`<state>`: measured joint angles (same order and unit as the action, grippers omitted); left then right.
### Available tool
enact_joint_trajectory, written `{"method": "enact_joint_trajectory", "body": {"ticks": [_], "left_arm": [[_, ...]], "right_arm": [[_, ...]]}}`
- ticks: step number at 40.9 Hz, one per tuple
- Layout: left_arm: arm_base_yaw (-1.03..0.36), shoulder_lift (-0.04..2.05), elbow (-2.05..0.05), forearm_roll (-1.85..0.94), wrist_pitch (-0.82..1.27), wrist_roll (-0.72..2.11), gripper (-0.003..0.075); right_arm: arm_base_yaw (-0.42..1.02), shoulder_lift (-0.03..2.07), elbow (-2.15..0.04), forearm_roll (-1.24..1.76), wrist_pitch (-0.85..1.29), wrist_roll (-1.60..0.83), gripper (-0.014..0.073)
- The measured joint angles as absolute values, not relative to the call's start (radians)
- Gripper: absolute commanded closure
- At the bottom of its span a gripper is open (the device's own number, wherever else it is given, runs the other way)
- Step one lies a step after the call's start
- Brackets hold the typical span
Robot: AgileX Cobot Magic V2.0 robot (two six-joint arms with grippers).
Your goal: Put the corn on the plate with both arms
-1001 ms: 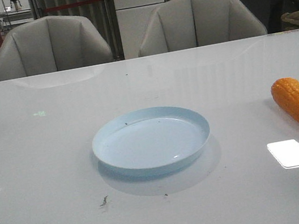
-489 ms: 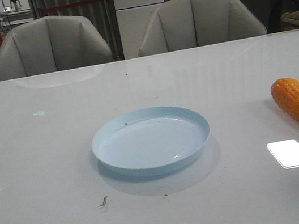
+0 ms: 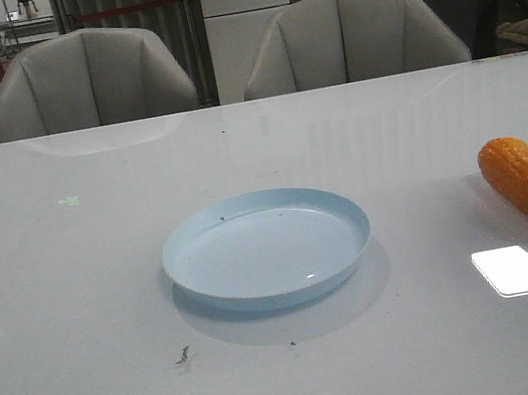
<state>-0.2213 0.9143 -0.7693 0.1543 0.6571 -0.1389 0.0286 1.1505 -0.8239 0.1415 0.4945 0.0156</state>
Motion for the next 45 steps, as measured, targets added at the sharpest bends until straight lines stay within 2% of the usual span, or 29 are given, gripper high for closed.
{"method": "enact_joint_trajectory", "body": {"ticks": [9, 20, 40, 45], "left_arm": [[-0.221, 0.848, -0.769, 0.154, 0.627, -0.139, 0.0315], [-0.221, 0.837, -0.769, 0.154, 0.627, -0.139, 0.0315], [-0.221, 0.837, -0.769, 0.156, 0.627, -0.141, 0.0315], [-0.221, 0.837, -0.769, 0.162, 0.627, -0.143, 0.0315]], "right_arm": [[0.029, 1.478, -1.063, 0.141, 0.534, 0.016, 0.0025], [0.029, 1.745, -1.244, 0.139, 0.607, 0.016, 0.0025], [0.029, 1.903, -1.277, 0.137, 0.667, 0.016, 0.0028], [0.029, 1.915, -1.279, 0.137, 0.672, 0.016, 0.0058]]}}
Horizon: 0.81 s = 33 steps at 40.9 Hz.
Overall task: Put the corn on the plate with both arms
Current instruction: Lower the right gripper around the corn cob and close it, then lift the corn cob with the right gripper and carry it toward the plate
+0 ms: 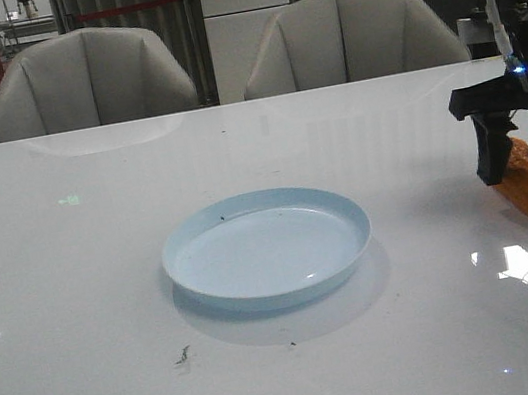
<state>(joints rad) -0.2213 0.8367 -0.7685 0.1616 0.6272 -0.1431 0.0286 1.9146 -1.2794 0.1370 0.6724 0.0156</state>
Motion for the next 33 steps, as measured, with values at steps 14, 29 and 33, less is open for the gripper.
{"method": "enact_joint_trajectory", "body": {"ticks": [14, 29, 33], "left_arm": [[-0.221, 0.837, -0.769, 0.178, 0.627, -0.143, 0.0315], [-0.221, 0.837, -0.767, 0.198, 0.624, -0.143, 0.0315], [-0.221, 0.837, -0.767, 0.198, 0.614, -0.143, 0.0315]], "right_arm": [[0.029, 1.926, -1.314, 0.137, 0.682, 0.016, 0.0367], [0.149, 1.93, -1.602, 0.141, 0.835, -0.017, 0.0367], [0.22, 1.93, -1.663, 0.141, 0.858, -0.021, 0.0367]]}}
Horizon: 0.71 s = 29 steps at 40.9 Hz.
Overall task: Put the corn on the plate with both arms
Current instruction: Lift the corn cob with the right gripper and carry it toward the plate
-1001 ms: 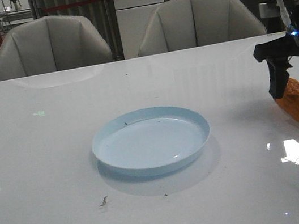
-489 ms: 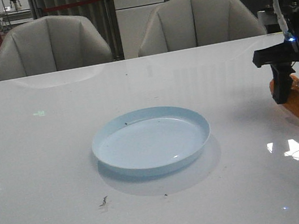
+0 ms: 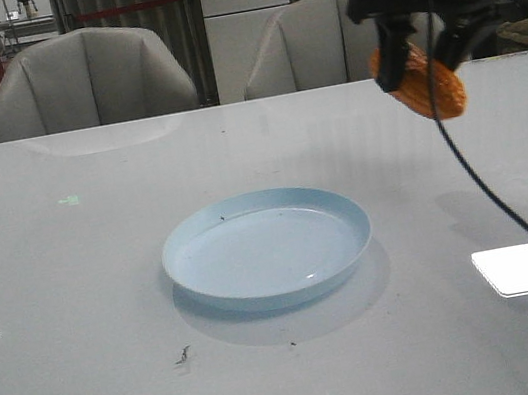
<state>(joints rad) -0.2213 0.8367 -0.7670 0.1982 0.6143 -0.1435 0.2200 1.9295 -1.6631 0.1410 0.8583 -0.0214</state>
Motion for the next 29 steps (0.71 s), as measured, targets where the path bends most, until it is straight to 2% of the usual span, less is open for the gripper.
{"method": "enact_joint_trajectory", "body": {"ticks": [14, 24, 26, 29], "left_arm": [[-0.221, 0.837, -0.767, 0.2, 0.599, -0.145, 0.0315], [-0.221, 0.837, -0.767, 0.2, 0.599, -0.145, 0.0315], [-0.221, 0.837, -0.767, 0.2, 0.599, -0.145, 0.0315], [-0.221, 0.837, -0.767, 0.2, 0.597, -0.145, 0.0315]], "right_arm": [[0.478, 1.971, -1.709, 0.158, 0.863, -0.024, 0.0367], [0.529, 2.073, -1.709, 0.158, 0.865, -0.024, 0.0363], [0.529, 2.09, -1.709, 0.158, 0.867, -0.024, 0.0353], [0.529, 2.113, -1.709, 0.158, 0.871, -0.024, 0.0277]]}}
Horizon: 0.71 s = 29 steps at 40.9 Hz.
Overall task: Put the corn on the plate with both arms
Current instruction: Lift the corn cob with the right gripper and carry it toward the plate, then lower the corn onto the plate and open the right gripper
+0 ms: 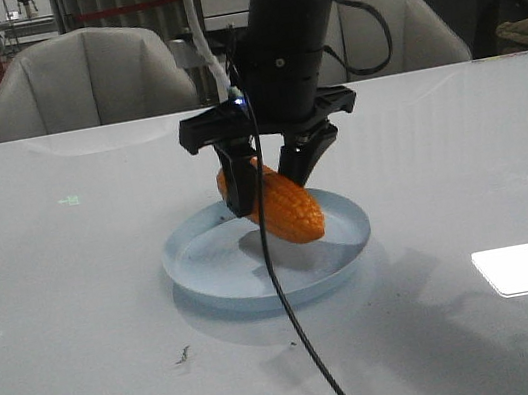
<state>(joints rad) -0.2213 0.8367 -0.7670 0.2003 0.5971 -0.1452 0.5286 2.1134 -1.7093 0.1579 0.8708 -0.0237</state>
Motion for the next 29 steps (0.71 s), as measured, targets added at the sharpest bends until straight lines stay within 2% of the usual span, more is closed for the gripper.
{"method": "enact_joint_trajectory", "body": {"ticks": [5, 9, 22, 29], "left_arm": [[-0.221, 0.837, -0.767, 0.2, 0.597, -0.145, 0.0315], [-0.221, 0.837, -0.767, 0.2, 0.597, -0.145, 0.0315], [-0.221, 0.837, -0.767, 0.2, 0.597, -0.145, 0.0315], [-0.221, 0.837, -0.767, 0.2, 0.597, -0.145, 0.0315]], "right_arm": [[0.529, 2.143, -1.709, 0.158, 0.876, -0.024, 0.0093], [0.529, 2.15, -1.709, 0.158, 0.88, -0.024, 0.0019], [0.517, 2.119, -1.861, 0.16, 1.004, -0.024, 0.0018], [0.442, 1.976, -1.936, 0.162, 1.094, -0.024, 0.0018]]}}
